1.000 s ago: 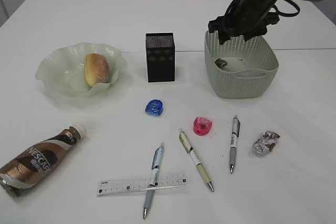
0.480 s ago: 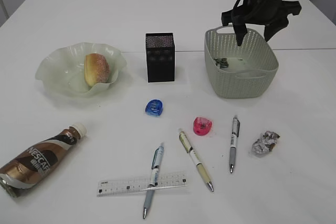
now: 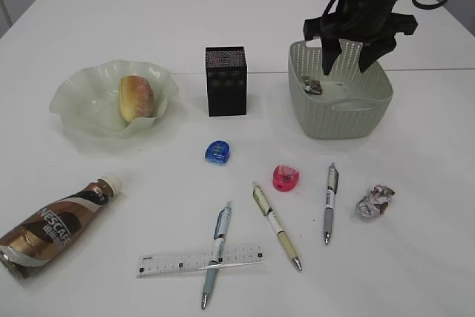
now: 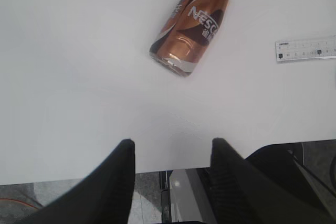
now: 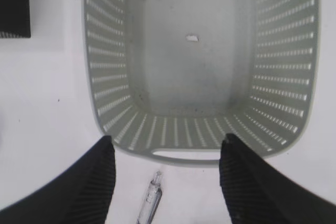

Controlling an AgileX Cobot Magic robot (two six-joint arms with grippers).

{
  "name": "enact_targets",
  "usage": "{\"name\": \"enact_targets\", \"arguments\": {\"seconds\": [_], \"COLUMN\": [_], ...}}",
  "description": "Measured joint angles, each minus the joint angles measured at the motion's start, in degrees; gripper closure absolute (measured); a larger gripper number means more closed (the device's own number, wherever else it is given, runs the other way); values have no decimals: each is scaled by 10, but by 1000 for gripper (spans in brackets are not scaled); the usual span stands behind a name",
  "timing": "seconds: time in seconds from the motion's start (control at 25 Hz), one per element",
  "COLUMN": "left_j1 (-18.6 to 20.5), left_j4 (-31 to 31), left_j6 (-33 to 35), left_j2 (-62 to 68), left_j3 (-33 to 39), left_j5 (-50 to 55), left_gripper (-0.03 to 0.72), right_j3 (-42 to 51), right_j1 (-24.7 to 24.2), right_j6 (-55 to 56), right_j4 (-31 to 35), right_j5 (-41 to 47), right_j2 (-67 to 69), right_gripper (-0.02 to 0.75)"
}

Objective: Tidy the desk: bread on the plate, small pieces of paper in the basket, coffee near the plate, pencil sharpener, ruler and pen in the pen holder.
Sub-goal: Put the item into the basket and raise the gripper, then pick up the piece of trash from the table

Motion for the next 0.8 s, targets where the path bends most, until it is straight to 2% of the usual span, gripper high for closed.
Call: {"name": "enact_targets", "arguments": {"seconds": [0.8], "left_j1": [0], "left_j4": [18], "left_j6": [0], "left_j2": [0], "left_j3": [0], "left_j5": [0], "left_gripper": [344], "right_j3": [266], "right_j1": [0], "right_j6": [-20], "right_j4": [8], "right_j5": [-6], "right_j2": [-69], "right_gripper": [293]}}
